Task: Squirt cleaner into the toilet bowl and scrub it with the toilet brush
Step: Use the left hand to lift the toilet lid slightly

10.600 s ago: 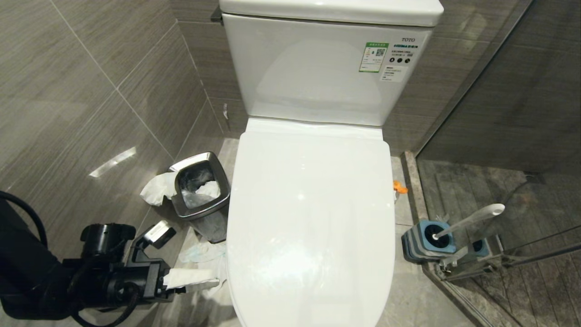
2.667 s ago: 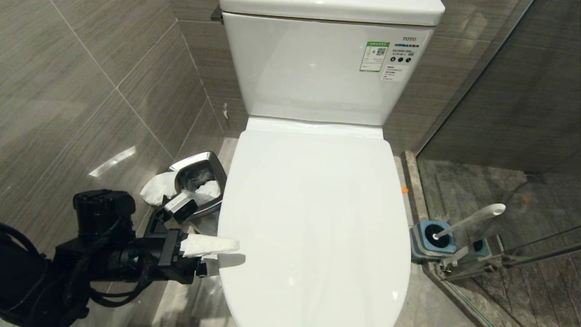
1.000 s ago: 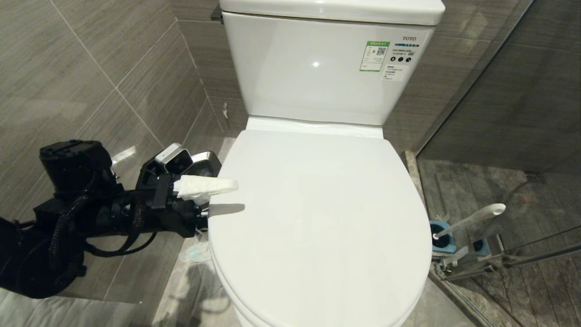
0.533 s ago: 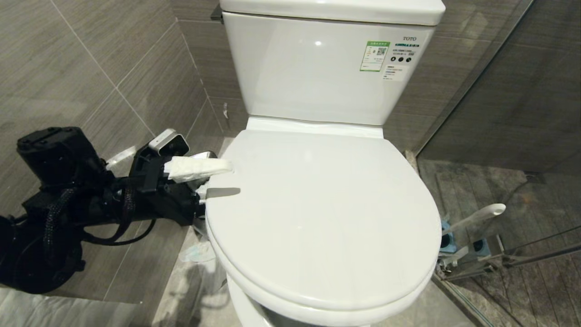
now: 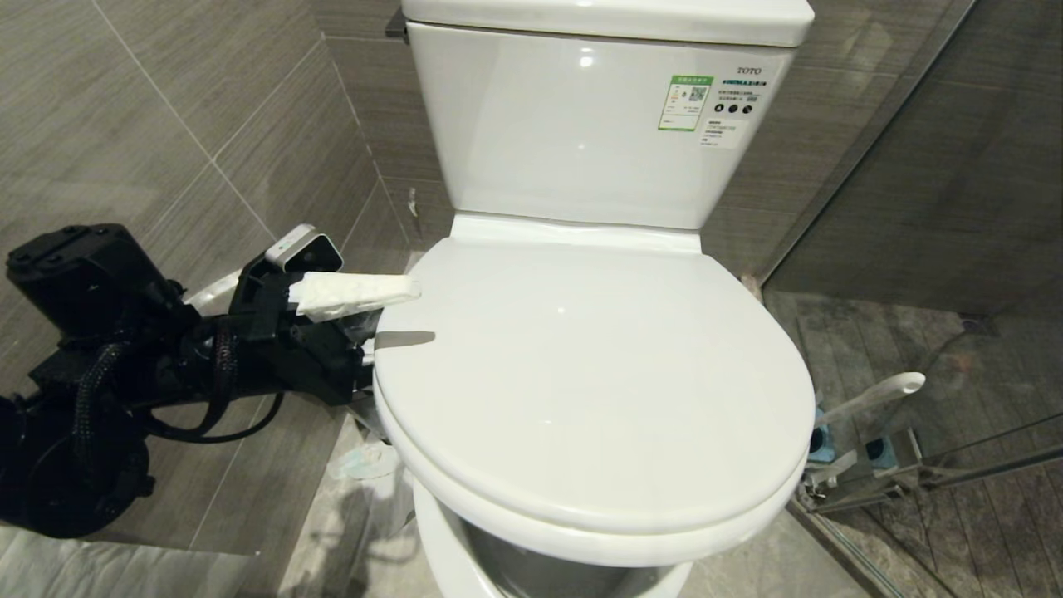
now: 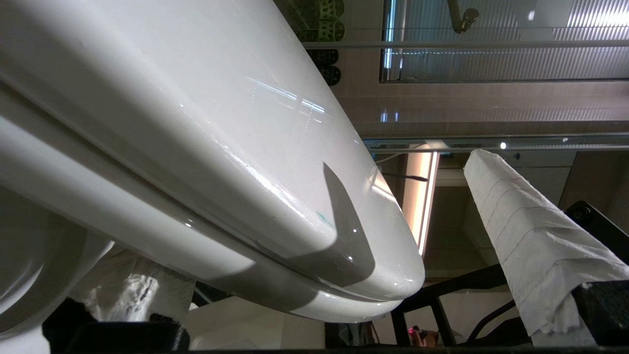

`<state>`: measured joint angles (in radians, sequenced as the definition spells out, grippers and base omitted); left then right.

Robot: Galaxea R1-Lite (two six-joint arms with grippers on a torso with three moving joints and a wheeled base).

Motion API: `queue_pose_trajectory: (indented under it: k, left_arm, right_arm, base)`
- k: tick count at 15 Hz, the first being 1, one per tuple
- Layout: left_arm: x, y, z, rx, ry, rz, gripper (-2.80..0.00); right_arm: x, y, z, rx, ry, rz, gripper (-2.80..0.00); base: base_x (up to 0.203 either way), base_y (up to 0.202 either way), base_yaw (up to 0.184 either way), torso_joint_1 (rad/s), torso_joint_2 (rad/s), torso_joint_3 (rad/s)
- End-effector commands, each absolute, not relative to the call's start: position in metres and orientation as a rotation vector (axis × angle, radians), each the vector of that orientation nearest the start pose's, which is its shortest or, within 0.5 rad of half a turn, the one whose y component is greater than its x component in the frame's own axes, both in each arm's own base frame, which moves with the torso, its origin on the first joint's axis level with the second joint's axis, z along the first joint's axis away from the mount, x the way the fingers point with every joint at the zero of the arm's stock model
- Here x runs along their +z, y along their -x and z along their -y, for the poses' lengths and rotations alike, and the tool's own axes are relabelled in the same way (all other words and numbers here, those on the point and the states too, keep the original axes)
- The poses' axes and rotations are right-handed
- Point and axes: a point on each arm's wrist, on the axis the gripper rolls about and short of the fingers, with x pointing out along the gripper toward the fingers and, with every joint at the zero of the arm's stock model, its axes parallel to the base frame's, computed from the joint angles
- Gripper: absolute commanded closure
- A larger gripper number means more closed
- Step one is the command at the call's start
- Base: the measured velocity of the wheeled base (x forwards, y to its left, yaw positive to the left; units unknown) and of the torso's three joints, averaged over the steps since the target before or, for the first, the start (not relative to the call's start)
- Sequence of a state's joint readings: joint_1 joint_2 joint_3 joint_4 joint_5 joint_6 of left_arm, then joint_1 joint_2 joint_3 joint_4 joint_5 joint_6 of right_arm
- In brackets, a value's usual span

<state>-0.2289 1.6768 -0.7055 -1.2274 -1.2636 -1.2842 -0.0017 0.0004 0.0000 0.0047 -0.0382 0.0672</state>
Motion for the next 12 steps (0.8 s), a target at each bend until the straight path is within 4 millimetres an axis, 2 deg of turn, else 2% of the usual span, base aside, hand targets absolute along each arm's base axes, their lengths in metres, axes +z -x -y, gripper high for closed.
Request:
queue_pose_trajectory:
  k: [1, 12]
  left_arm:
    - [0.222, -0.264, 0.083, -1.403, 0.88, -0.717, -2.8]
    - [0.248, -0.268, 0.084, -1.434, 0.865, -0.665, -2.8]
  right_arm:
    - [0.075, 0.023, 0.001, -0.04, -0.067, -0.003, 0.0]
    - [0.075, 0.023, 0.001, -0.04, -0.067, -0.003, 0.0]
  base:
    - [0.0, 0.0, 0.0, 0.0, 0.0, 0.0]
    - [0.0, 0.0, 0.0, 0.0, 0.0, 0.0]
